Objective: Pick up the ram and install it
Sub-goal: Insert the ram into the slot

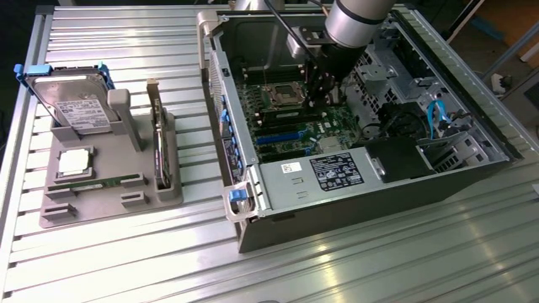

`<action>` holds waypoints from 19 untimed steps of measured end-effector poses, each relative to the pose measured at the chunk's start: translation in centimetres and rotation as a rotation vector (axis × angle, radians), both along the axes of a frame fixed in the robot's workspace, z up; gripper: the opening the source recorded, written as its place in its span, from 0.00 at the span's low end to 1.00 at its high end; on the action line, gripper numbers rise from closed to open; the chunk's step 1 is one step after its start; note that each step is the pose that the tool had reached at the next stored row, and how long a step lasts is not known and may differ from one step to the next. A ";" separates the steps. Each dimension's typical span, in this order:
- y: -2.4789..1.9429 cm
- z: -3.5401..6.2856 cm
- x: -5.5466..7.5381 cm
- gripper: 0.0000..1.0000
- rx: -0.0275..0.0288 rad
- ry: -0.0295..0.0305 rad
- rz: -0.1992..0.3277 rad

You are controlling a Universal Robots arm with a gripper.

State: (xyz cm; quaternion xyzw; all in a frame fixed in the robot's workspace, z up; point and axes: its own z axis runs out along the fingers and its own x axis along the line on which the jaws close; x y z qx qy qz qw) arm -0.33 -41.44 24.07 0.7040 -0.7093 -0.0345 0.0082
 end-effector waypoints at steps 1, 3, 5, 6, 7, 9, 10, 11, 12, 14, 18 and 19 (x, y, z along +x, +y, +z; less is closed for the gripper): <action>-0.06 -0.03 0.0 0.12 -0.0002 -0.0001 0.000; -0.05 -0.12 -0.1 0.12 0.0000 -0.0035 0.000; -0.05 -0.12 -0.1 0.12 -0.0001 -0.0035 0.001; -0.05 -0.13 -0.1 0.12 0.0000 -0.0035 0.001; -0.04 -0.13 0.0 0.12 0.0000 -0.0035 0.001; -0.04 -0.17 0.0 0.12 -0.0001 -0.0040 0.001; -0.04 -0.17 0.0 0.12 -0.0001 -0.0040 0.001; -0.04 -0.17 -0.1 0.12 0.0000 -0.0040 0.001; -0.04 -0.17 -0.1 0.12 0.0000 -0.0041 0.001; -0.04 -0.17 -0.1 0.12 -0.0001 -0.0043 0.001; -0.04 -0.17 -0.1 0.12 -0.0001 -0.0046 0.000; -0.04 -0.17 -0.1 0.12 -0.0001 -0.0045 0.001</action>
